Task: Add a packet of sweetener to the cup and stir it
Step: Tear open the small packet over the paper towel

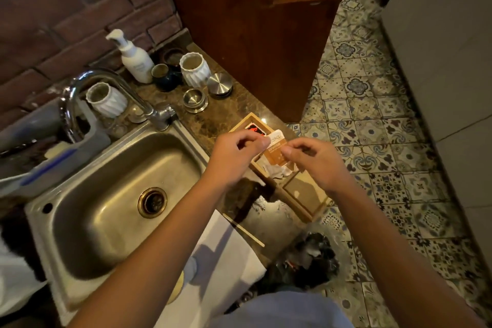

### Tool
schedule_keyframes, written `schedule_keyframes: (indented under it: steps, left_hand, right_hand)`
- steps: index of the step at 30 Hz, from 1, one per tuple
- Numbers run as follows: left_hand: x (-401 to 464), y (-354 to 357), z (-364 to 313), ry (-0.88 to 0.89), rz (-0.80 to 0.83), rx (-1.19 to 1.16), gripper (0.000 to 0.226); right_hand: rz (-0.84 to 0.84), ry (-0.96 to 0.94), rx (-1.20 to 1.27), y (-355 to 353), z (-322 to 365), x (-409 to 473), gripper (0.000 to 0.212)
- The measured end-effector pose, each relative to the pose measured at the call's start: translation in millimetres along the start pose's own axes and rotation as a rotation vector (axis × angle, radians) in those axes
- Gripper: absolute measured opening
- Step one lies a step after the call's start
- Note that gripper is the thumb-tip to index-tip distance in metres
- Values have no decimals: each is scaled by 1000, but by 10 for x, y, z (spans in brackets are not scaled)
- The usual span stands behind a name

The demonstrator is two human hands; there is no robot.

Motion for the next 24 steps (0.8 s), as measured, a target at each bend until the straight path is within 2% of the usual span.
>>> schedule_keyframes:
  steps: [10,24]
  left_hand:
    - [-1100,-695,-137,169,-196,-163,5]
    - [-2582,-1465,410,213,-464,-226,10]
  right_hand:
    - [143,-192,71,564,1087,-315,15]
    - [374,-288,130,1641,1678,-910,15]
Point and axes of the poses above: each hand's wrist, its own x-axis towards the middle knuckle, its own y-axis out of the palm, z = x × y, the point moved 4 cm from there along x, towards the middle knuckle, and after that the axes turned 14 degrees about -y, right-handed, at the moved point
